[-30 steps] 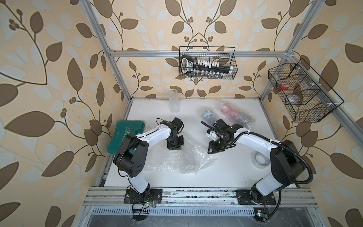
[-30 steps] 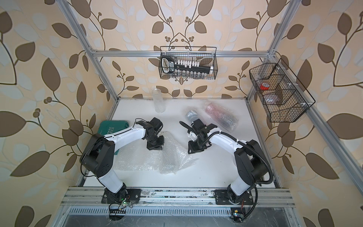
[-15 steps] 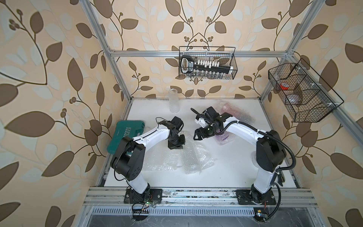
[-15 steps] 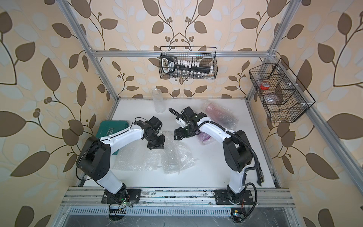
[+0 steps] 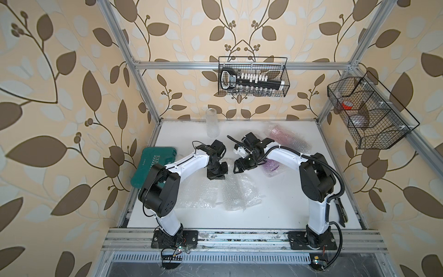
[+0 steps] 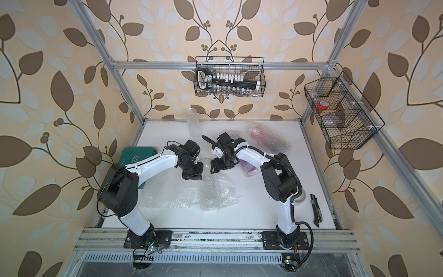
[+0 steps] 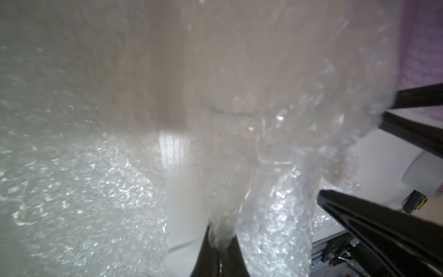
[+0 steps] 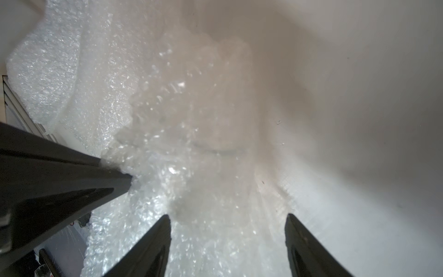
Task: Unwrap the vase from the bubble wrap
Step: Unwrap the bubble wrap at the center of the board.
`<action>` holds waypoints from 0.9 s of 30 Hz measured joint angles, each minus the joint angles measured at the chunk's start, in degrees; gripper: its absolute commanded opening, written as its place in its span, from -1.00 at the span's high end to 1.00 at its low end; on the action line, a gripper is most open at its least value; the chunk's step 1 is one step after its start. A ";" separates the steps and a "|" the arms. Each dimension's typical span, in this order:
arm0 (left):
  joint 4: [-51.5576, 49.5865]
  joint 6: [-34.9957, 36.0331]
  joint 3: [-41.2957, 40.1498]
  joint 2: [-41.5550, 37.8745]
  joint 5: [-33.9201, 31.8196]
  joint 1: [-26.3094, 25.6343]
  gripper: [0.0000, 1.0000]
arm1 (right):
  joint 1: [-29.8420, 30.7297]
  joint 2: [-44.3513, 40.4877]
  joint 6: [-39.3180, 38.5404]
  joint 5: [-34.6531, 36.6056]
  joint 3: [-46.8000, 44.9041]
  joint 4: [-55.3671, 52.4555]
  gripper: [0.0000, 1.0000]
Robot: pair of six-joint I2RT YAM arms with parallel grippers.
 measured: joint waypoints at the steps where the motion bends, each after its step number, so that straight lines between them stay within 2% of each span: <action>1: 0.00 0.00 0.04 0.00 -0.02 0.00 1.00 | 0.13 0.07 0.07 0.02 0.00 0.11 -0.18; 3: 0.00 0.00 0.04 0.00 -0.02 0.00 1.00 | 0.35 0.33 0.04 0.04 0.00 0.26 -0.07; 6: 0.09 -0.02 0.11 0.02 0.00 0.00 1.00 | 0.31 0.48 0.31 0.26 0.00 0.76 0.43; 8: 0.04 -0.02 0.26 0.02 -0.02 0.00 1.00 | 0.22 0.48 0.59 0.74 -0.04 1.22 0.83; 10: -0.07 -0.04 0.31 0.02 -0.35 -0.33 1.00 | -0.24 0.48 1.40 1.18 -0.24 1.66 1.00; 18: -0.07 -1.33 0.31 0.02 -3.72 -0.33 1.00 | -1.84 -0.35 2.51 1.42 -2.56 4.31 1.00; 27: 0.13 -1.86 0.31 0.02 -8.11 -0.37 1.00 | -4.79 -5.44 7.13 1.64 -10.80 9.09 1.00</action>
